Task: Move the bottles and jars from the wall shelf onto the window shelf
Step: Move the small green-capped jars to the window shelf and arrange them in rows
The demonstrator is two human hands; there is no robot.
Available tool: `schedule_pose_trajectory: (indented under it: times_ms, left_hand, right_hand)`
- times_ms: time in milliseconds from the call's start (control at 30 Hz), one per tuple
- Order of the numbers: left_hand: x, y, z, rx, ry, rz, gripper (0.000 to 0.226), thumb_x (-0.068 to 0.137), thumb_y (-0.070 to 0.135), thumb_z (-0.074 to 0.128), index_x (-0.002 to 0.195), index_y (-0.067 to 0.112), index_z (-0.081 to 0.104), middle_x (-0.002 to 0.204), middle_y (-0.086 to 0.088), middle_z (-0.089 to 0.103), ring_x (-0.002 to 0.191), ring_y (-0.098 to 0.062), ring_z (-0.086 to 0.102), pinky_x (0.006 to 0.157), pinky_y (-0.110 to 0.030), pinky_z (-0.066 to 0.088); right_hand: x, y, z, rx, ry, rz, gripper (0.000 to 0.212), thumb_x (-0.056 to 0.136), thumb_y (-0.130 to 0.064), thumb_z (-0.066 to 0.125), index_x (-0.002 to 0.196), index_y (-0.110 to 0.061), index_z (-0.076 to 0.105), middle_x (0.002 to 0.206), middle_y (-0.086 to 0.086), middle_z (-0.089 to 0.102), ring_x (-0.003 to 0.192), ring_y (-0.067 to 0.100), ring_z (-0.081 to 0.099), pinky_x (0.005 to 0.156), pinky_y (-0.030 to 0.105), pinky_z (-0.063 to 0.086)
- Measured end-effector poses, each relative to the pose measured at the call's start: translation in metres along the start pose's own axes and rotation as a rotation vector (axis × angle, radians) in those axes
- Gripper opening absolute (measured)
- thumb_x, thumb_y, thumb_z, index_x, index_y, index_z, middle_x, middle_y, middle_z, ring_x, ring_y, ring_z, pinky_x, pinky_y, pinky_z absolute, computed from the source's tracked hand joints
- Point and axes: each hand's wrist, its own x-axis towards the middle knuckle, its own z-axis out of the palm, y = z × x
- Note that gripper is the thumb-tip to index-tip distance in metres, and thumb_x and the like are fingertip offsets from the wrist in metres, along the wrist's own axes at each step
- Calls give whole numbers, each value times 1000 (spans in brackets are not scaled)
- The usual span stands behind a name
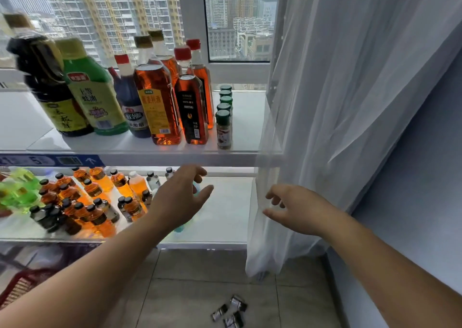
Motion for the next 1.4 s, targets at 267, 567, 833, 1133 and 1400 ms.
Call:
schedule_pose_trajectory:
  times_ms: [267, 567, 833, 1133, 1400]
  left_hand:
    - [-75, -50, 12, 98, -328, -35, 50, 94, 55, 63, 138, 32, 53, 128, 13, 61, 107, -6, 61, 89, -33, 54]
    - [-153, -82, 43, 50, -520, -109, 43, 91, 50, 69, 128, 27, 62, 119, 7, 66, 101, -11, 63, 95, -36, 54]
    - [-204, -74, 78, 46, -632, -237, 42, 92, 50, 68, 127, 28, 62, 108, 13, 63, 98, -10, 64, 91, -37, 55]
    - [-227, -82, 139, 128, -762, -368, 41, 93, 48, 66, 127, 26, 63, 114, 9, 68, 100, -13, 64, 91, -36, 54]
    - [-243, -118, 222, 100, -851, -420, 35, 94, 47, 64, 122, 26, 63, 108, 10, 65, 104, -15, 63, 88, -34, 50]
  right_hand:
    - [-25, -20, 61, 47, -91, 92, 49, 98, -52, 62, 138, -25, 56, 128, -6, 66, 109, 15, 64, 95, 34, 54]
    - [-81, -25, 136, 97, -174, 165, 45, 96, -49, 65, 131, -20, 62, 122, -1, 71, 106, 18, 66, 96, 39, 55]
    - [-104, 4, 191, 158, -281, 204, 40, 96, -47, 66, 127, -21, 64, 117, -4, 71, 105, 16, 66, 95, 39, 55]
    - [-84, 53, 271, 105, -446, 162, 45, 99, -43, 62, 133, -14, 61, 126, 5, 67, 111, 23, 63, 87, 33, 48]
    - [-57, 82, 365, 113, -551, 186, 44, 97, -45, 61, 129, -15, 60, 124, 6, 65, 108, 25, 61, 93, 38, 52]
